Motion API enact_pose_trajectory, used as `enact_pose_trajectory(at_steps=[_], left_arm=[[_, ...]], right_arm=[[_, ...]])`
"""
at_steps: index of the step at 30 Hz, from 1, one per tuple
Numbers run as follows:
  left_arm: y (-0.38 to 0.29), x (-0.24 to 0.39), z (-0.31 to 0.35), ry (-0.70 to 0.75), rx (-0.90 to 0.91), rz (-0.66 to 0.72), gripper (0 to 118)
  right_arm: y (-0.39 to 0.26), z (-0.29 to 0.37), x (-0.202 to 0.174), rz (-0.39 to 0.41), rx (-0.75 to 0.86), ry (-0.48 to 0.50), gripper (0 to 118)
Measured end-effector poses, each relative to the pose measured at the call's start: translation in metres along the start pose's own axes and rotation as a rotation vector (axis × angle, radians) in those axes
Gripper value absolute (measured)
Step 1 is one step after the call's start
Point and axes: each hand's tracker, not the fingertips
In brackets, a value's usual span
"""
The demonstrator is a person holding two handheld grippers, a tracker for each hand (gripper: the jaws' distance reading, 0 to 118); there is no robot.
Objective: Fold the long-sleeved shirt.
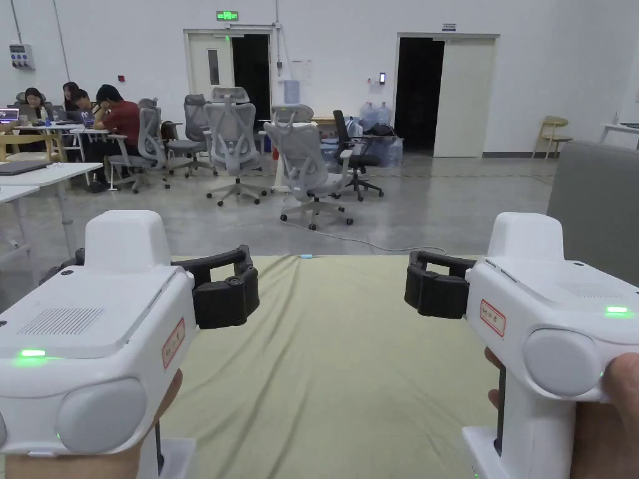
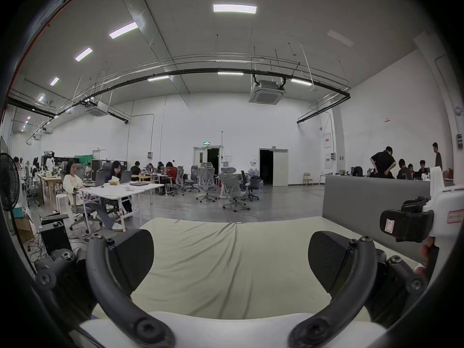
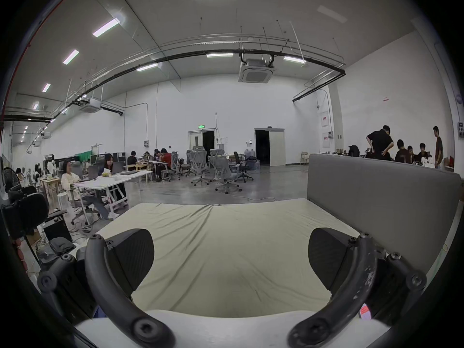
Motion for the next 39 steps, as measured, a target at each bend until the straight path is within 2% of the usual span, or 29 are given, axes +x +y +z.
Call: enact_pose_trajectory(at_steps=[17, 27, 31, 34, 39], left_arm=[[-0.0005, -0.0014, 0.0010, -0.001, -0.010, 0.005, 118], [-0.0009, 0.0004, 0.0019, 0.001, -0.014, -0.004, 118], [-0.0011, -0.0001, 0.0013, 0.004, -0.017, 0.002, 118], [-0.0014, 0.0006, 0.0007, 0.001, -0.021, 0.006, 118], [-0.0014, 0.0021, 0.0007, -0.005, -0.019, 0.002, 118]], right_arm=[[0.0009, 0.0007, -0.0029, 0.011, 0.000, 0.000, 118], [0.0028, -0.0047, 0.0052, -0.015, -0.050, 0.008, 118], [-0.0012, -0.0006, 0.0029, -0.017, 0.010, -0.025, 118], [-0.0008, -0.0019, -0.0027, 0.008, -0.014, 0.009, 118], [-0.0022, -0.0049, 0.0005, -0.012, -0.032, 0.027, 118]])
